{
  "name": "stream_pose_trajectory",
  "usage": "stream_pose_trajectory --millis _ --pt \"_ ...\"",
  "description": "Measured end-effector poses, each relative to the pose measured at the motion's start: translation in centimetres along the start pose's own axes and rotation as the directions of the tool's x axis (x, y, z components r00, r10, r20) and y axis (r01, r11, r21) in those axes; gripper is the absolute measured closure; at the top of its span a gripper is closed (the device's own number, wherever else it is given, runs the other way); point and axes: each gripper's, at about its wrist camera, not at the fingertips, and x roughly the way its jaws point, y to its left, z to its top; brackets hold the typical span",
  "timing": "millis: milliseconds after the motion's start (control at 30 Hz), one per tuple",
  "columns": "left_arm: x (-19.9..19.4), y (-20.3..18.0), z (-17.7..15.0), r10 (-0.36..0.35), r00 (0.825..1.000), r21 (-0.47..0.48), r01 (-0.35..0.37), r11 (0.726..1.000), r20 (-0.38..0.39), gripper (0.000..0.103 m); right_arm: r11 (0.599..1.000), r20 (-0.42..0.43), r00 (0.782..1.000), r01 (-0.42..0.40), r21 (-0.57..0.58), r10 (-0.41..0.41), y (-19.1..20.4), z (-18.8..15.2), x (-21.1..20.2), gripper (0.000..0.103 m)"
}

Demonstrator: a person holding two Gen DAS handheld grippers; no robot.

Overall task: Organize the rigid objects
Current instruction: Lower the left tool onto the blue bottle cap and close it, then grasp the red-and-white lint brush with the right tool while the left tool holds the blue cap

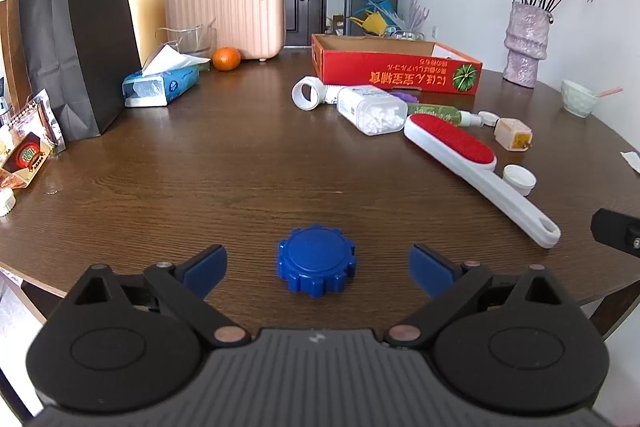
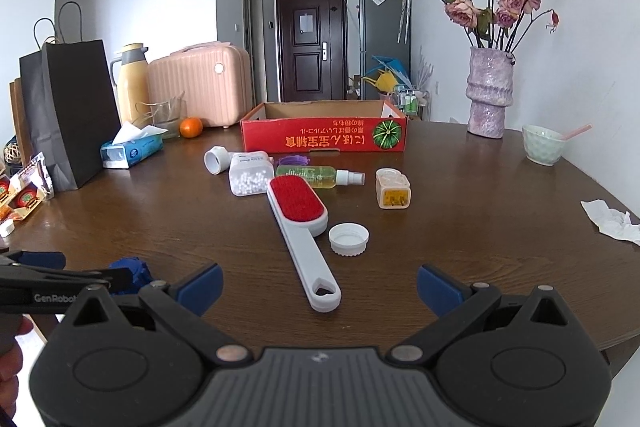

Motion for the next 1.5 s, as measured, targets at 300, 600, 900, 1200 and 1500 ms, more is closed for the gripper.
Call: stream_pose_trajectory --millis 300,600,900,1200,1500 --pt "2.0 0.1 0.1 0.009 0.999 0.003 -0.009 1.000 -0.037 0.008 1.000 -0.038 0.999 -0.005 0.005 0.005 -0.2 0.0 1.9 0.000" --pt "3.8 0.0 0.3 0.008 0.997 0.010 -0.007 1.000 -0.073 0.023 1.000 -0.074 0.997 -0.010 0.009 0.011 -0.3 0.3 4.0 0.000" --pt "4.6 0.1 0.4 -0.002 0.997 0.014 0.003 1.000 -0.078 0.049 1.000 -0.102 0.995 -0.015 0.008 0.016 -0.3 0.4 5.4 0.000" --pt "5.1 0.3 1.2 -0.006 0.998 0.013 0.007 1.000 -0.070 0.049 1.000 -0.110 0.994 -0.015 0.005 0.015 -0.4 0.8 6.5 0.000" --pt "5.8 0.0 3.0 -0.011 0.999 0.021 0.012 1.000 -0.037 0.049 1.000 -0.117 0.993 -0.020 -0.006 0.020 -0.7 1.6 8.4 0.000"
